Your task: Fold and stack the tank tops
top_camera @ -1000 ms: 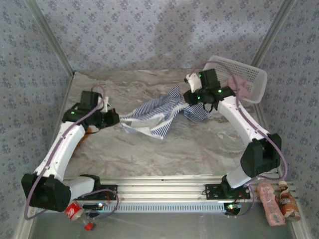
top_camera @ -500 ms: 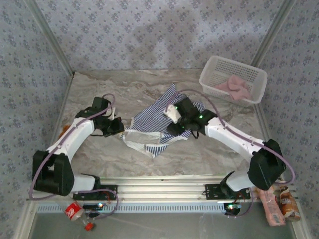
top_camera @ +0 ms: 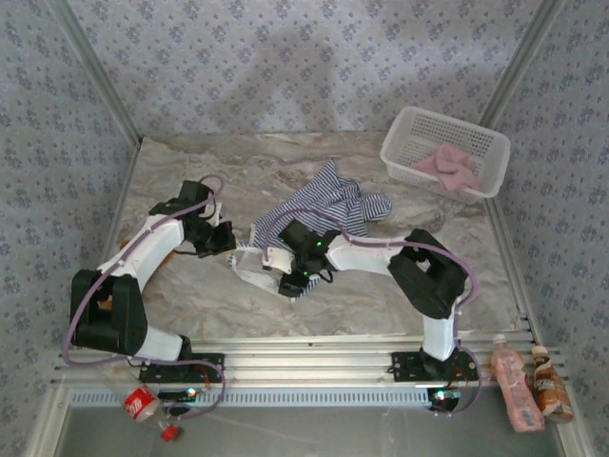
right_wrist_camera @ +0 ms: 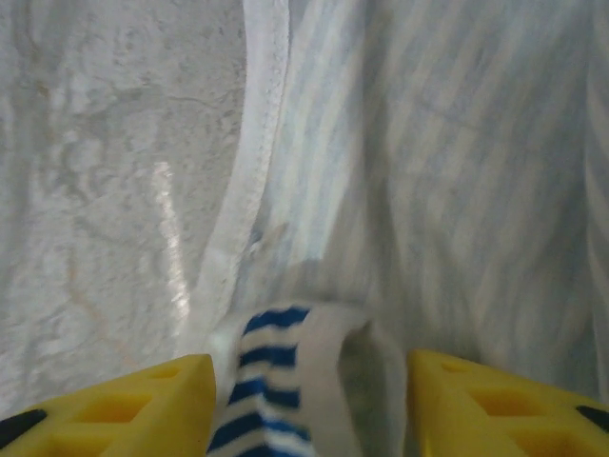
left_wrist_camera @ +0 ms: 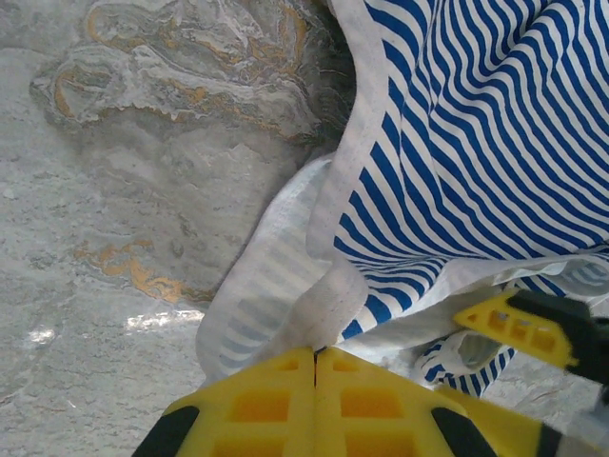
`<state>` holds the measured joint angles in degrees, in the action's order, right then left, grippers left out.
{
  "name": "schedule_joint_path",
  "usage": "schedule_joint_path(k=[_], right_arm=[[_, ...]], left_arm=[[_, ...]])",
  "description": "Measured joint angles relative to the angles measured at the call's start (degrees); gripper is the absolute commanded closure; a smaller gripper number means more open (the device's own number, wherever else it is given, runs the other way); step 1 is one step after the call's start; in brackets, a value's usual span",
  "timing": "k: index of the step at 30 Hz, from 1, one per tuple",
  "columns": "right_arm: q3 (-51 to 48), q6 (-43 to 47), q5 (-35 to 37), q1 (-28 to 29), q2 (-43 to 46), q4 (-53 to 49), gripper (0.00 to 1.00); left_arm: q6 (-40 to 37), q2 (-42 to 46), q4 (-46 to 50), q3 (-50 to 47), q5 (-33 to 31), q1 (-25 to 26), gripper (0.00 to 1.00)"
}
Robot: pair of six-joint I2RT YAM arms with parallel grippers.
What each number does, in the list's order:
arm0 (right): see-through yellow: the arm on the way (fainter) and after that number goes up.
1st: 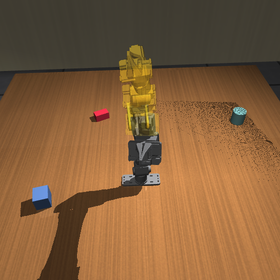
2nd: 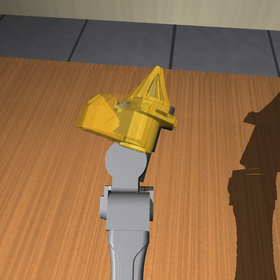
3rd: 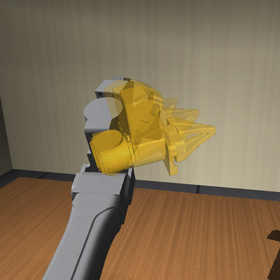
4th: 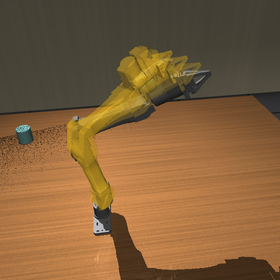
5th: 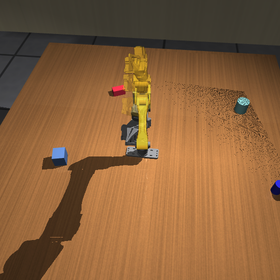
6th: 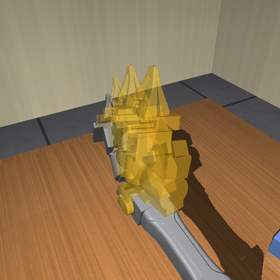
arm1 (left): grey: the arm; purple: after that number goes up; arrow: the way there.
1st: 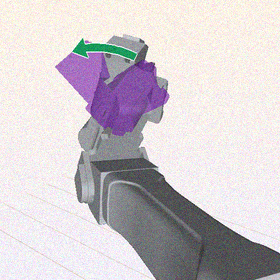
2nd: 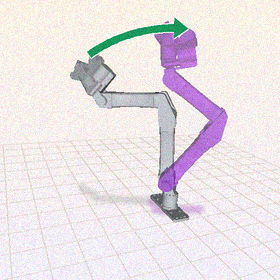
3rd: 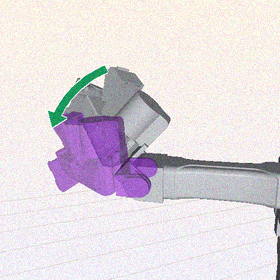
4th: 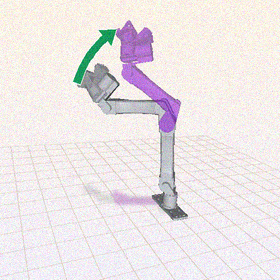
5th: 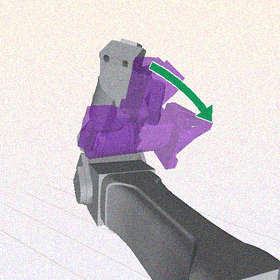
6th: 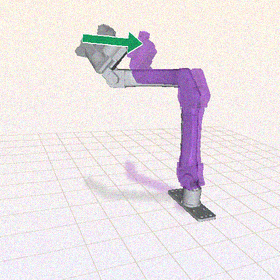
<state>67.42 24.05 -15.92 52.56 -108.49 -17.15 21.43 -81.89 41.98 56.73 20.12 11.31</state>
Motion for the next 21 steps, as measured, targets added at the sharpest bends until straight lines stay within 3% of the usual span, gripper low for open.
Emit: schedule_joint_path(k=[2,5,14,21], right_arm=[[0.48,-0.09,-0.44,-0.52,-0.17,0.09,0.93],[-0.83,-0.83,-0.59,-1.14,3.21,0.35,1.0],[-5.95,-5.99,4.31,-2.45,35.63,-0.61,1.0],[3.74,-4.17,13.07,-3.67,46.45,-0.7,1.0]], left_arm=[[-0.46,0.0,0.42,0.33,-0.13,-0.09,0.98],[-1.42,0.11,3.04,2.75,-1.25,-0.59,0.98],[-1.95,14.69,11.23,16.87,-5.92,-4.98,0.98],[-4.5,22.51,12.5,34.71,-10.38,-5.01,0.98]])
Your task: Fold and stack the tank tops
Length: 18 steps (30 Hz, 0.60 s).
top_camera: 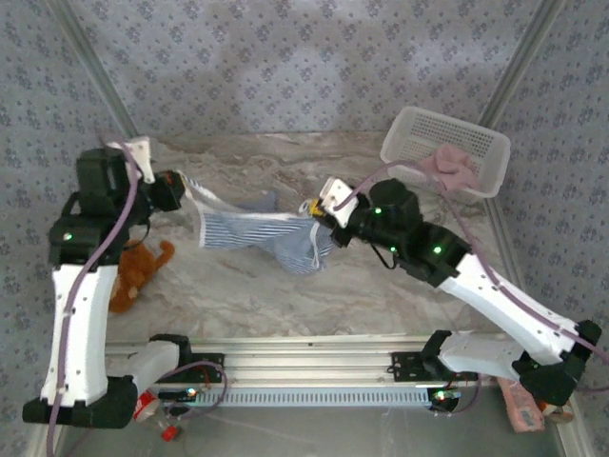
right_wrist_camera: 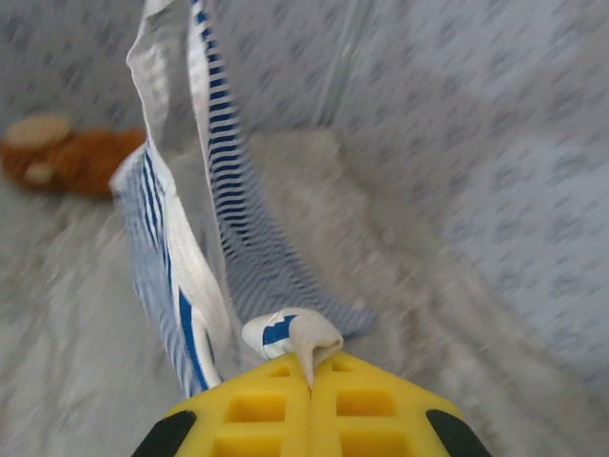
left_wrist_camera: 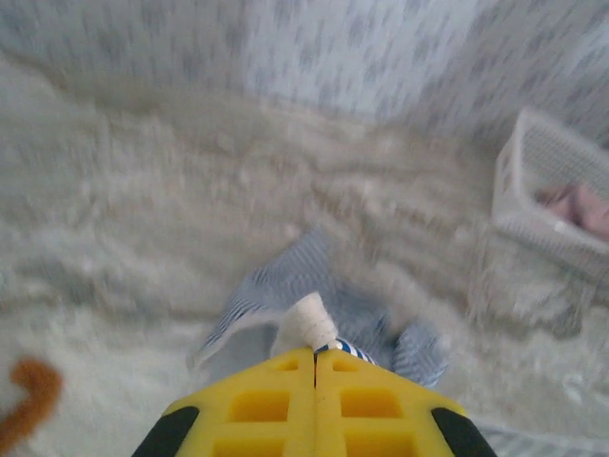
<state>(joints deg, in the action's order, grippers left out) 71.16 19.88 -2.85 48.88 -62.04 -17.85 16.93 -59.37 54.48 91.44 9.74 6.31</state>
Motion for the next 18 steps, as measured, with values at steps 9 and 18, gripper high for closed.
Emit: schedule_joint_path(k=[9,18], right_arm=[[15.13,4.39,-2.1,-11.47,-6.49,4.5,1.0],[26.75,0.52,-7.3,-21.55,-31.82,6.08,1.0]], left_arm=[[-6.03,-13.14,-3.61,20.74,-0.92,-0.72,0.97],[-5.62,-48.41,-9.33,24.35,4.61,-1.95,0.89]])
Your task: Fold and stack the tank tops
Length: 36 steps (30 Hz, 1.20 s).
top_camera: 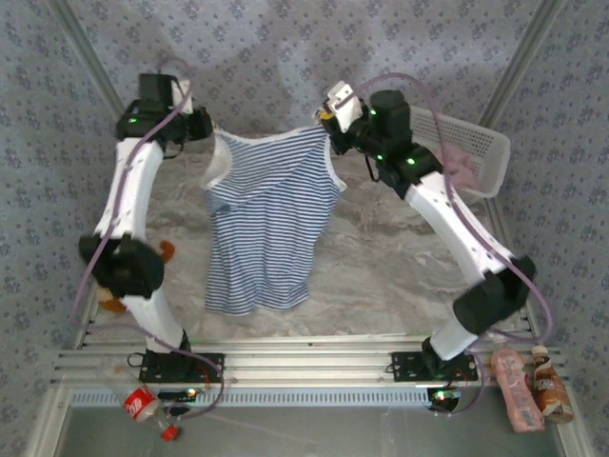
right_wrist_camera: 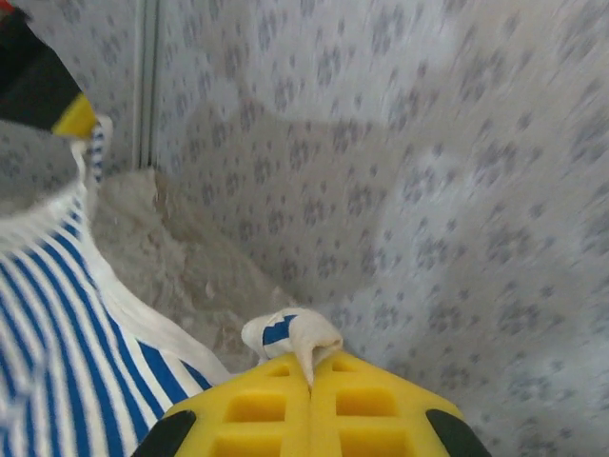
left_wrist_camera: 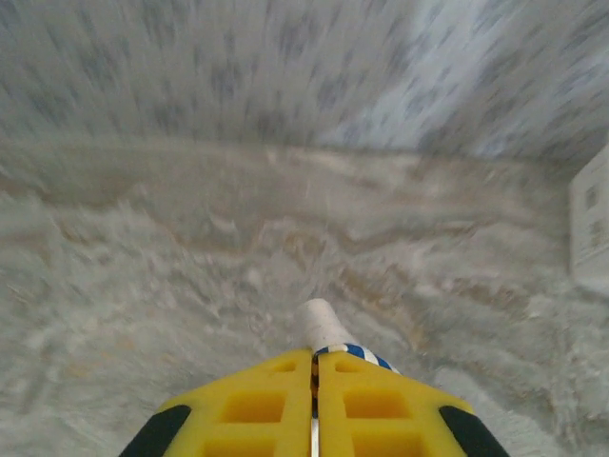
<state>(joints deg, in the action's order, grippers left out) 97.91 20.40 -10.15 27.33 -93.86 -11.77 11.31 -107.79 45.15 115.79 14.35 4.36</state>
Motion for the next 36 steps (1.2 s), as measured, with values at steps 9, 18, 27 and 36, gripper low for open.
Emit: schedule_joint_path(k=[9,18,27,36], right_arm=[[12.92,-5.97,2.8,-2.71,-25.75,-5.25,0.81],[8.52,-12.24,2.08,-4.24,-25.22,-17.16,0.47],[-27.36,-20.98,-3.26,3.13,4.2,-12.63,0.32],[-46.53,-24.87,-3.8,15.8,9.66,-8.46,0.31]], left_arm=[[3.26,-19.15,-1.16,6.32,-4.92,1.84,0.7],[0.96,-16.72,4.15,3.78,-5.22,4.74,0.53],[3.78,18.86,5.18,-44.37,-4.07,6.29,0.45],[14.86,31.41,2.29,-69.72,-5.05,7.06,0.47]])
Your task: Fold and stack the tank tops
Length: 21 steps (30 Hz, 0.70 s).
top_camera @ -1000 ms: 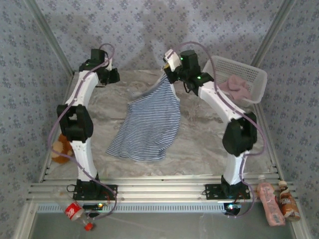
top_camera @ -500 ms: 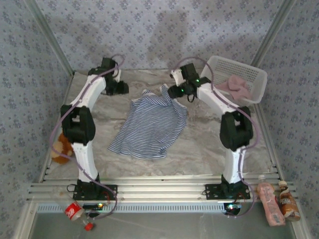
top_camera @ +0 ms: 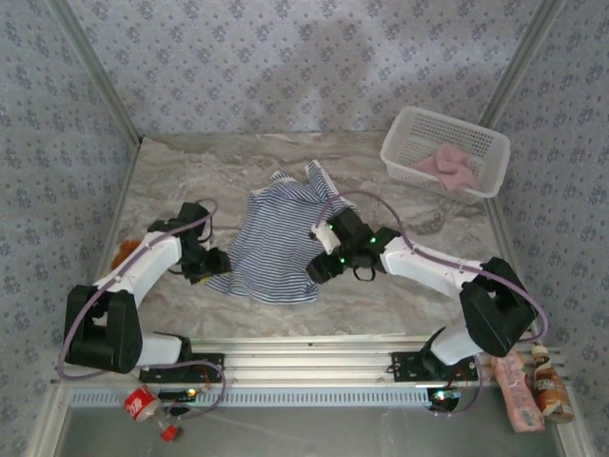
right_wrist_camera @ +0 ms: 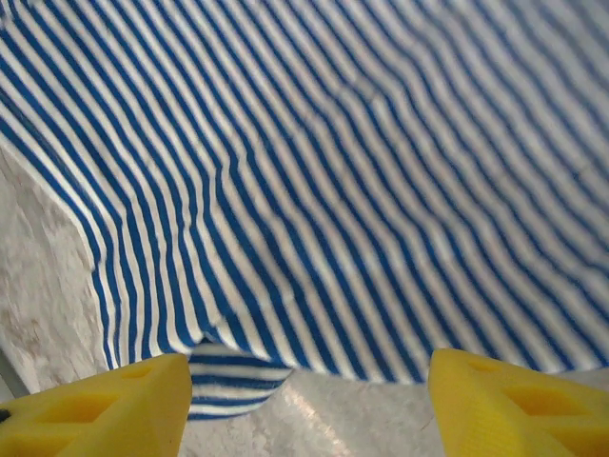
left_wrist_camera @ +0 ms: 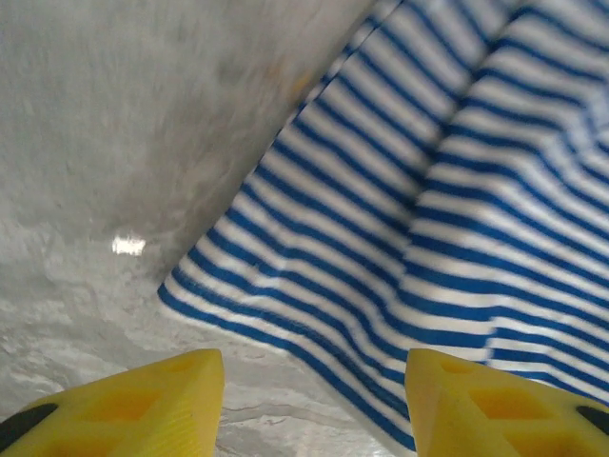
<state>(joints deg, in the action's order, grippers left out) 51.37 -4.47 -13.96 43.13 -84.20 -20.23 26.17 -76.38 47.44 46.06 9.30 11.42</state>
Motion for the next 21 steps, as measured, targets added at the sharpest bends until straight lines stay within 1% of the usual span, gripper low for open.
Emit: schedule_joint_path(k=[3,7,9,11,13,16,21], right_arm=[[-2.78,-0.72,0.55,1.97,-0.39,1.6,0.3],[-5.01,-0.72,1.11,4.63,-0.87,5.4,0.3],[-5.64,-0.68,1.27,5.53,-1.25,6.6,0.31],[-6.21,-0.68,1.49,6.29,-1.64,7.78,0.31],[-7.02,-0.68,1.55,6.93,-1.7,8.66,0.32],[-8.5,-0.48,1.57,8.17,-1.68,9.27,0.33],[-11.8,-0.13,2.19,10.73,-0.15,9.31,0.33]], left_arm=[[1.51,-1.49,-2.1,-2.71,-0.81,0.0,0.49],[2.43,-4.9,-6.21,-3.87,-2.27,0.0,0.53],[2.69,-6.91,-7.43,-3.78,-3.23,0.0,0.59],[2.8,-7.43,-7.54,-3.41,-4.17,-0.04,0.67],[2.82,-7.85,-7.93,-2.84,-4.83,-0.04,0.73],[2.78,-8.85,-8.76,-1.99,-5.55,-0.07,0.86],[2.86,-9.22,-8.46,-0.68,-5.51,-0.07,0.89]])
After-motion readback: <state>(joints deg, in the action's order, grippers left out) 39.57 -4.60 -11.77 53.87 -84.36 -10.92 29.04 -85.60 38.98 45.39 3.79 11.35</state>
